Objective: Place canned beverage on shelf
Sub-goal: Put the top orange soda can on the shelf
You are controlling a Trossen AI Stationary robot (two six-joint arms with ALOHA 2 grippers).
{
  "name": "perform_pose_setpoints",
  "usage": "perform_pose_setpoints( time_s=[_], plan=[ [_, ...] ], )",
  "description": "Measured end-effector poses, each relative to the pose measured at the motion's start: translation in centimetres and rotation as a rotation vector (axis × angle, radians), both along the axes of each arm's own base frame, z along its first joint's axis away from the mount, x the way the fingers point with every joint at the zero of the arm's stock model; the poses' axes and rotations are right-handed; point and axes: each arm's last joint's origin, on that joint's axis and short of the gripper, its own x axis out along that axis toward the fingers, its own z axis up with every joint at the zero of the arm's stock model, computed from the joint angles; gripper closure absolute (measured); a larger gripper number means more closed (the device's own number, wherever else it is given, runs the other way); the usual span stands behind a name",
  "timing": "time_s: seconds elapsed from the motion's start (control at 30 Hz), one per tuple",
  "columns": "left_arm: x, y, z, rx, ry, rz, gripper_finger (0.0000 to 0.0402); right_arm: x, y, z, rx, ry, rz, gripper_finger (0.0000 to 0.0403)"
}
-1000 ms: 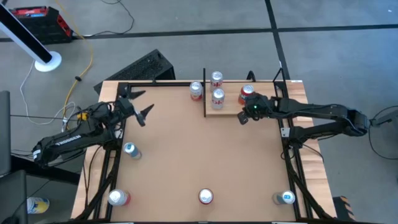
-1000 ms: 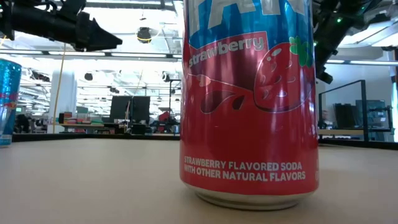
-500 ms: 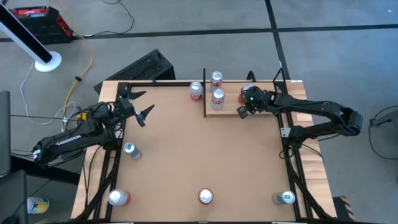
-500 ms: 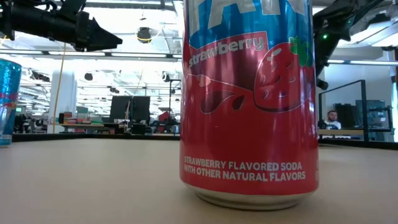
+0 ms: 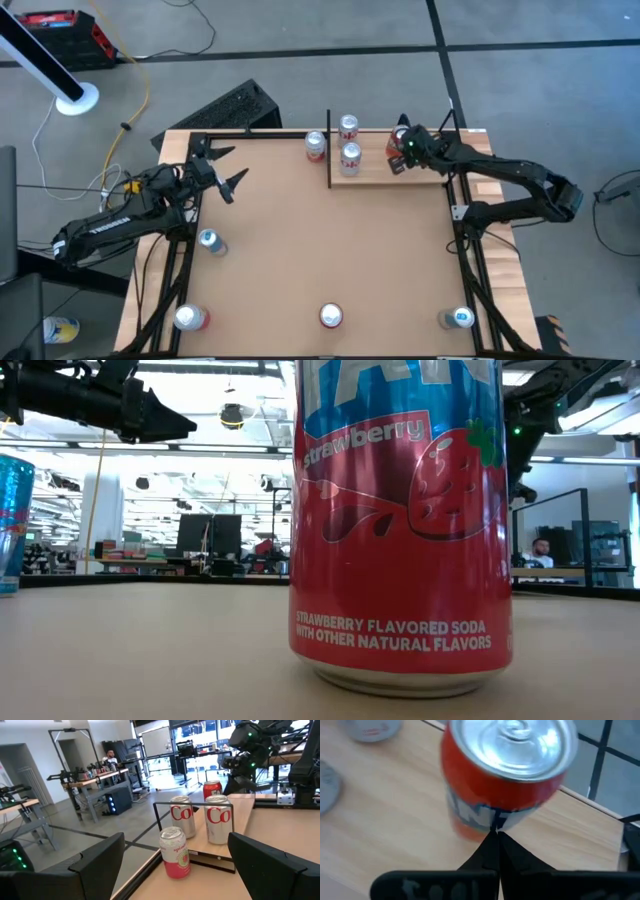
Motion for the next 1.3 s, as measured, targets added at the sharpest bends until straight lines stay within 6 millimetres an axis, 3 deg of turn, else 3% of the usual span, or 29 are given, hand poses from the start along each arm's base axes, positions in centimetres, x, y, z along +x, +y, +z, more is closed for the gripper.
perform_pose_setpoints(
  time_s=[0.37, 1.0, 1.3],
  plan=[
    [0.0, 0.0, 0.0, 0.0, -0.007, -0.001, 0.0061, 1.9, 2.3, 0.0, 0.068, -0.076, 0.158, 0.0384],
    [0.0, 0.0, 0.1, -0.005, -0.014, -0.001, 0.0061, 0.3, -0.8, 0.5, -0.03, -0.084, 0.054, 0.0384],
    [0.0, 0.0, 0.1, -0.004, -0.013, -0.001, 0.0061, 2.0, 0.5, 0.6, -0.022, -0.166, 0.121, 0.0384]
  ],
)
